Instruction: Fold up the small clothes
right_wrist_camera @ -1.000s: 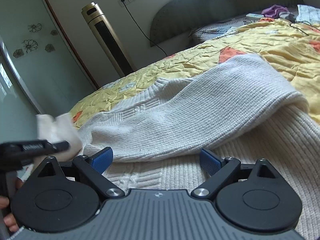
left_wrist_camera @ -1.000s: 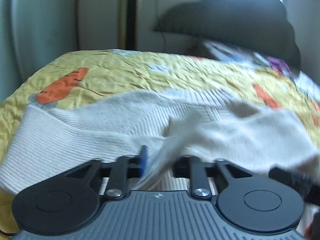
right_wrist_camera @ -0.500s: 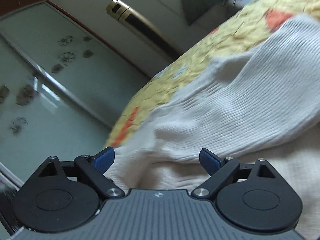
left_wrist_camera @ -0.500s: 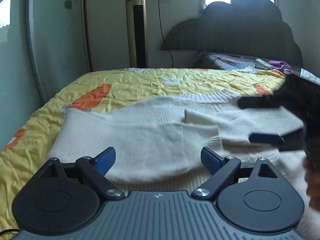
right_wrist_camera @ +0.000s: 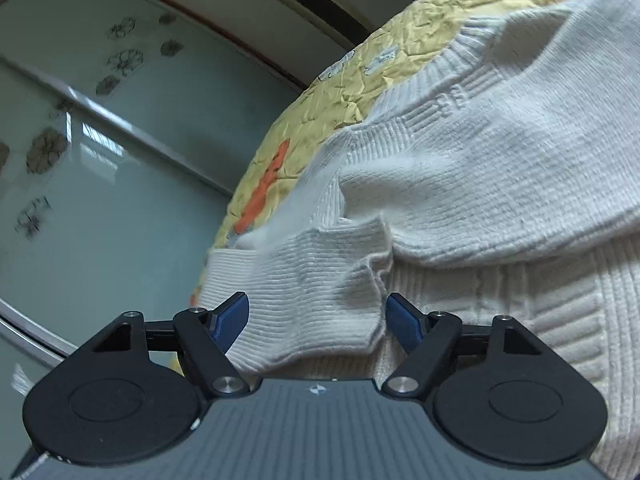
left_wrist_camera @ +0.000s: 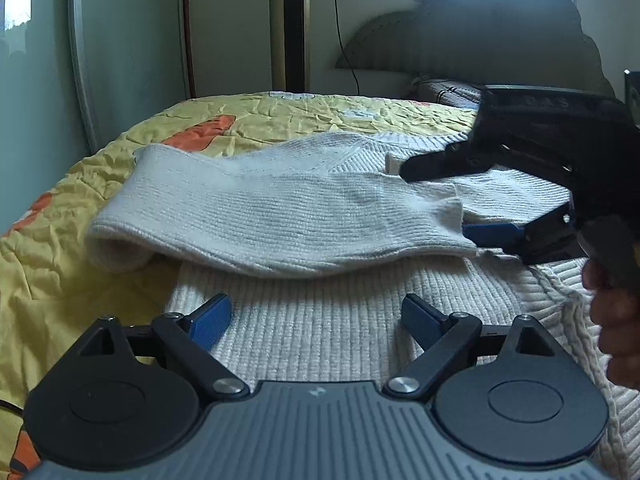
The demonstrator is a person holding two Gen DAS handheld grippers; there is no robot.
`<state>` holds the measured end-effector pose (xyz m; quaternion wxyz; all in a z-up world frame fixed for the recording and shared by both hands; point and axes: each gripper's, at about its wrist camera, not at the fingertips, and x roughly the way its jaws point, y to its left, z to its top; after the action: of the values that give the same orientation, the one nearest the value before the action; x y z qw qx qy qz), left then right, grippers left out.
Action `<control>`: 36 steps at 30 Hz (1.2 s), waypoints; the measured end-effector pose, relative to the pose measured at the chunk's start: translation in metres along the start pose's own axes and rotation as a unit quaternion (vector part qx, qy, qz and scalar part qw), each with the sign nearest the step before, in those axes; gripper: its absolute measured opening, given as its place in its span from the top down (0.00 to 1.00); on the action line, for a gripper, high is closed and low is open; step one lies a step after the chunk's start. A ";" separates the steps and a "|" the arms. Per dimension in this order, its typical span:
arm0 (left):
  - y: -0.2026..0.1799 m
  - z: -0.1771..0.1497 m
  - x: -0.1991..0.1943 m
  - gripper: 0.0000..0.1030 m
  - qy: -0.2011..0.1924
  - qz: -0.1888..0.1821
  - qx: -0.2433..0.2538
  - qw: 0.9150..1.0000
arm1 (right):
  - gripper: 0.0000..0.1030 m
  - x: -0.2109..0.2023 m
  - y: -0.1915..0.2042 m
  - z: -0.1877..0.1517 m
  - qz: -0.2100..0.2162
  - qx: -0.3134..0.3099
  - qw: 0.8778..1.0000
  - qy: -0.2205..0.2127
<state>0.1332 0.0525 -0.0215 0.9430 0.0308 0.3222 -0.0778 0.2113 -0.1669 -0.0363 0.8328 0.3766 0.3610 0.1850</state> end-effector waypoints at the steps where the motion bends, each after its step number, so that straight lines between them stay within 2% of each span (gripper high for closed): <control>1: 0.000 0.000 0.000 0.09 0.001 -0.001 0.001 1.000 | 0.28 0.003 0.001 0.002 -0.003 -0.002 1.000 -0.003; 3: 0.001 0.000 0.001 0.07 0.002 -0.003 -0.001 1.000 | 0.28 0.010 -0.001 0.009 0.002 0.009 1.000 -0.014; 4: 0.002 0.000 0.001 0.07 0.003 -0.004 -0.003 1.000 | 0.31 0.013 -0.003 0.012 0.003 0.015 1.000 -0.021; 6: 0.004 0.002 -0.001 0.07 0.005 -0.002 -0.008 1.000 | 0.46 0.018 -0.006 0.016 -0.004 0.024 0.999 -0.022; 7: 0.005 0.003 -0.002 0.07 0.007 -0.002 -0.012 1.000 | 0.73 0.021 -0.006 0.016 -0.013 0.022 1.000 -0.016; 8: 0.007 0.006 -0.004 0.07 0.009 -0.006 -0.016 1.000 | 0.86 0.024 -0.004 0.016 -0.024 0.015 1.000 -0.008; 11: 0.015 0.014 -0.008 0.07 0.009 -0.018 -0.035 0.999 | 0.87 0.021 0.007 0.016 -0.025 -0.020 1.000 -0.001; 14: 0.022 0.024 -0.011 0.07 0.002 -0.013 -0.042 0.999 | 0.87 0.014 0.030 0.028 -0.021 -0.069 0.997 -0.012; 18: 0.034 0.034 -0.016 0.07 -0.011 0.004 -0.049 0.999 | 0.88 0.005 0.062 0.052 -0.063 -0.158 0.985 -0.041; 22: 0.048 0.040 -0.017 0.07 -0.014 0.020 -0.061 0.998 | 0.88 -0.009 0.068 0.072 -0.103 -0.201 0.971 -0.071; 30: 0.062 0.048 -0.010 0.07 -0.013 0.032 -0.080 0.996 | 0.88 -0.046 0.032 0.091 -0.179 -0.207 0.954 -0.119; 36: 0.061 0.047 -0.003 0.07 -0.002 0.040 -0.074 0.996 | 0.88 -0.064 0.001 0.097 -0.210 -0.188 0.950 -0.136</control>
<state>0.1693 0.1082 0.0184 0.9456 -0.0267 0.3239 -0.0161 0.2400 -0.2511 0.0376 0.9496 0.1507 0.2743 0.0178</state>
